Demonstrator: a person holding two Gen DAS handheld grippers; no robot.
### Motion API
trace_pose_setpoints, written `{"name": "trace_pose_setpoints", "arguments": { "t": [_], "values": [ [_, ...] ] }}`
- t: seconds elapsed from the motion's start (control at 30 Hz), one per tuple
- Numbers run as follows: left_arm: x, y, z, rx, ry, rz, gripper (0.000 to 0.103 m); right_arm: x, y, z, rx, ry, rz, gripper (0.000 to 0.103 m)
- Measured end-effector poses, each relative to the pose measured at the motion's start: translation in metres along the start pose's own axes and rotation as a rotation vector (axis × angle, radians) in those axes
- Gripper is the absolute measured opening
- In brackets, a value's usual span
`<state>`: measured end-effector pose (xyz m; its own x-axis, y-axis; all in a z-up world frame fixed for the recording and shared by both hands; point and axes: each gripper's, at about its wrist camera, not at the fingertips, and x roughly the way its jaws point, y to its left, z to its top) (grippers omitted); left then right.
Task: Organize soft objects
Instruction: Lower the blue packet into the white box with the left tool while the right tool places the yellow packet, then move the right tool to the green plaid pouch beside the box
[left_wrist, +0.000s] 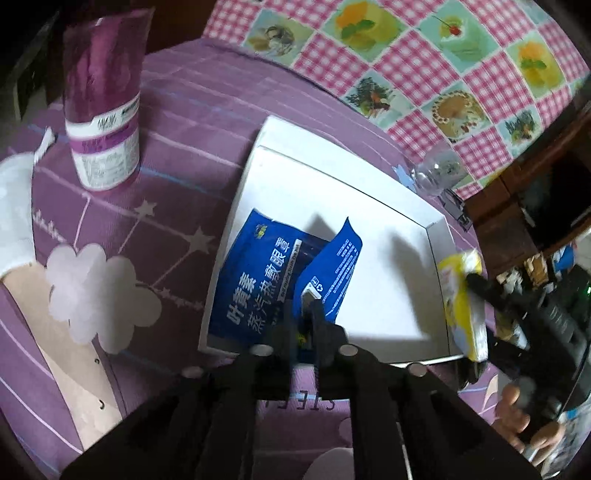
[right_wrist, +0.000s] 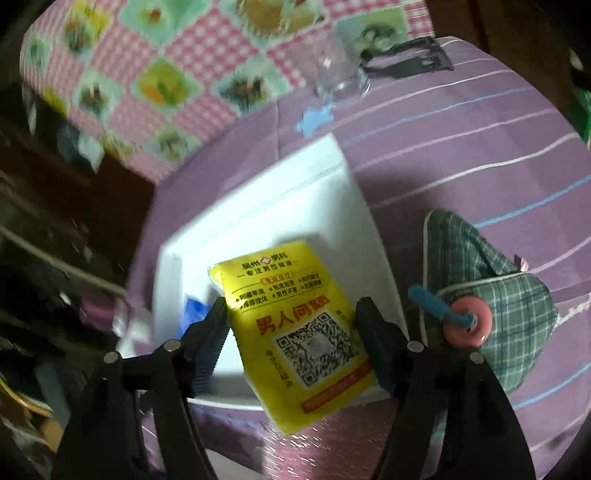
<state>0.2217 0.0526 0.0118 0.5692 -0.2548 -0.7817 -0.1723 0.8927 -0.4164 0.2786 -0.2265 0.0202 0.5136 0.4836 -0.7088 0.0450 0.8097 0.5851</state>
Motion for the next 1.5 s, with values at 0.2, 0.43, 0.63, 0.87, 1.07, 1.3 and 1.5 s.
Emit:
{"name": "trace_pose_setpoints", "arguments": {
  "t": [0.2,0.43,0.63,0.87,1.07,1.3,1.5],
  "values": [
    [-0.021,-0.021,-0.004,0.128,-0.138,0.062,0.062,-0.019,0.019,0.001,-0.111,-0.075,0.004,0.084],
    [-0.046,-0.031,-0.008,0.170,-0.296,0.089,0.065,-0.033,0.042,-0.002,-0.269,-0.136,-0.041,0.085],
    [-0.067,-0.046,-0.015,0.218,-0.408,0.091,0.066,-0.068,0.063,-0.014,-0.387,-0.368,-0.148,0.085],
    [-0.082,-0.065,-0.028,0.278,-0.434,0.085,0.076,-0.100,0.073,-0.024,-0.351,-0.402,-0.204,0.085],
    [-0.095,-0.084,-0.052,0.356,-0.433,0.075,0.076,-0.104,0.077,-0.043,-0.407,-0.276,-0.160,0.085],
    [-0.093,-0.083,-0.086,0.387,-0.381,-0.040,0.076,-0.106,0.040,-0.083,-0.404,-0.219,-0.164,0.085],
    [-0.089,-0.079,-0.100,0.373,-0.366,-0.062,0.076,-0.109,0.015,-0.115,-0.414,-0.275,-0.191,0.084]
  ]
}}
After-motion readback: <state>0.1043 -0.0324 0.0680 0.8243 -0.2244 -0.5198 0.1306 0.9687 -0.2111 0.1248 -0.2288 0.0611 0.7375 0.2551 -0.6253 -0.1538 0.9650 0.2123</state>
